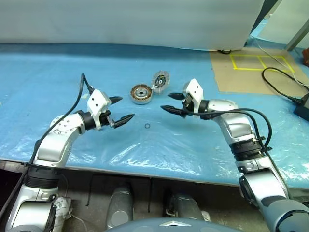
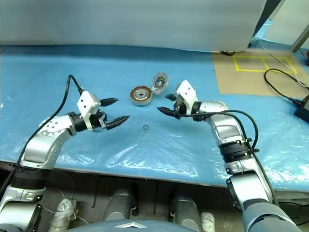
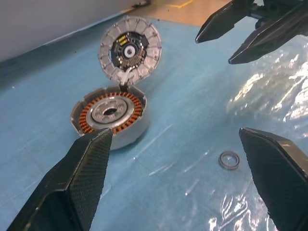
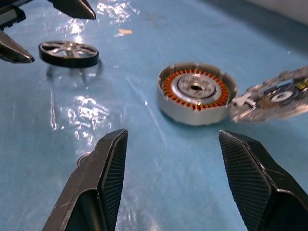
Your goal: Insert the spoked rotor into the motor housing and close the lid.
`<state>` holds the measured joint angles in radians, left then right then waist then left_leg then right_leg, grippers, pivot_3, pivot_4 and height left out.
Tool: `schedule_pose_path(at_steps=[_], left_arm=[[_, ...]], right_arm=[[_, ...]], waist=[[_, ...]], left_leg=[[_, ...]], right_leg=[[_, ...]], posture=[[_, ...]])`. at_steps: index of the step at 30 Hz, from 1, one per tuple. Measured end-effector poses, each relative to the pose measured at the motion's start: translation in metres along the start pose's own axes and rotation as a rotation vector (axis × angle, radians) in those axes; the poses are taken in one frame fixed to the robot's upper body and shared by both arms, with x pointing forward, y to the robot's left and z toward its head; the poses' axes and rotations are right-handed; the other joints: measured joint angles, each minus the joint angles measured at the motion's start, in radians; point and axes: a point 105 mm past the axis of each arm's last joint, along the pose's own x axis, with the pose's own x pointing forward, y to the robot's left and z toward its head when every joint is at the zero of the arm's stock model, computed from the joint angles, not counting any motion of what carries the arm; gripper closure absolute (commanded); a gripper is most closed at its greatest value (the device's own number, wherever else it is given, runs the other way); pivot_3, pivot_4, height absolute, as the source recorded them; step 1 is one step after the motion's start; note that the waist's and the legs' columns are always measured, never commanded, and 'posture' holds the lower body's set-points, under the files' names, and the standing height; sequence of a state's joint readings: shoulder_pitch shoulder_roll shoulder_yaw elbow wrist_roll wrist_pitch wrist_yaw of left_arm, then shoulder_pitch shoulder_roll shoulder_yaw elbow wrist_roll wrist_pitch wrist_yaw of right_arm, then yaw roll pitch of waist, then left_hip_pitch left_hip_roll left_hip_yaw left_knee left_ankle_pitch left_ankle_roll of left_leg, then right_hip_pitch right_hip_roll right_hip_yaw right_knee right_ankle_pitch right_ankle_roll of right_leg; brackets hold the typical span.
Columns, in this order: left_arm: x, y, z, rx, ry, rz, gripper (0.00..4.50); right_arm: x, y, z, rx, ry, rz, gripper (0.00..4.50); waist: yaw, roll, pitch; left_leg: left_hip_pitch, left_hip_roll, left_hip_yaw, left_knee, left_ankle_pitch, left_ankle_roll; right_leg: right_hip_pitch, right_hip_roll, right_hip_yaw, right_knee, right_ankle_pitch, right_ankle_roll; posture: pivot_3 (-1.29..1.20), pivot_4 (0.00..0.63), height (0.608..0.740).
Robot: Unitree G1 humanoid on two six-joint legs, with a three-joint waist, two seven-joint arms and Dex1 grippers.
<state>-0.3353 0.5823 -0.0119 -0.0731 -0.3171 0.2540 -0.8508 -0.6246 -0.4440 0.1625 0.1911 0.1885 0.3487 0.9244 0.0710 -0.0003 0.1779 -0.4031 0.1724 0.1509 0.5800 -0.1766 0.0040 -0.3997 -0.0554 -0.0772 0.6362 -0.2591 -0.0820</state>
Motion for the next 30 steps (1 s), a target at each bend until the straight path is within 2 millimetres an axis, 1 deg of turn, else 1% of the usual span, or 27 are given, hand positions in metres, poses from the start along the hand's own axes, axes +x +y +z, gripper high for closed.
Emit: schedule_pose_path(at_steps=[3,5,7,11,16,27,30], left_arm=[[0.001,-0.001,-0.004,0.011,0.008,-0.010,0.07],[0.001,-0.005,-0.009,0.000,0.016,-0.024,0.07],[0.002,-0.010,-0.014,-0.017,0.019,-0.034,0.07],[0.003,-0.010,-0.015,-0.022,0.015,-0.036,0.07],[0.003,-0.009,-0.020,-0.042,0.025,-0.034,0.07],[0.003,-0.009,-0.019,-0.065,0.018,-0.039,0.07],[0.004,-0.015,-0.014,-0.067,0.003,-0.055,0.07]], right_arm=[[-0.001,0.007,-0.009,0.017,0.012,0.021,1.35],[-0.001,0.011,-0.011,0.019,0.009,0.028,1.35],[-0.002,0.013,-0.009,0.011,0.001,0.034,1.35],[-0.002,0.017,-0.002,-0.011,-0.018,0.041,1.35],[-0.004,0.017,-0.004,-0.010,-0.012,0.039,1.35],[-0.003,0.016,-0.003,-0.014,-0.011,0.042,1.35],[-0.002,0.015,0.001,-0.024,-0.015,0.046,1.35]], waist=[[-0.001,0.000,0.000],[-0.002,0.000,0.000],[-0.003,0.000,0.000],[-0.003,0.000,0.000],[-0.002,0.000,0.000],[-0.003,0.000,0.000],[-0.002,0.000,0.000]], left_leg=[[0.001,0.000,0.000,0.001,0.000,0.000],[0.001,0.000,0.000,0.001,0.000,0.000],[0.001,0.001,0.000,0.001,0.000,0.000],[0.001,0.000,0.000,0.001,0.000,0.000],[0.001,0.000,0.000,0.001,0.000,0.001],[0.002,0.000,0.000,0.001,0.000,0.001],[0.001,0.000,0.000,0.001,0.000,0.001]], right_leg=[[0.001,0.000,0.000,0.001,-0.002,-0.003],[0.001,0.000,0.000,0.001,-0.002,-0.003],[0.000,0.000,0.000,0.002,-0.002,-0.003],[0.001,0.000,0.000,0.002,-0.002,-0.003],[0.001,0.000,0.000,0.002,-0.002,-0.003],[0.001,0.000,0.000,0.002,-0.002,-0.003],[0.001,0.000,0.000,0.002,-0.002,-0.003]], posture=[[0.00,0.150,0.740],[0.00,0.150,0.740],[0.00,0.150,0.740],[0.00,0.150,0.740],[0.00,0.150,0.740],[0.00,0.150,0.740],[0.00,0.150,0.740]])
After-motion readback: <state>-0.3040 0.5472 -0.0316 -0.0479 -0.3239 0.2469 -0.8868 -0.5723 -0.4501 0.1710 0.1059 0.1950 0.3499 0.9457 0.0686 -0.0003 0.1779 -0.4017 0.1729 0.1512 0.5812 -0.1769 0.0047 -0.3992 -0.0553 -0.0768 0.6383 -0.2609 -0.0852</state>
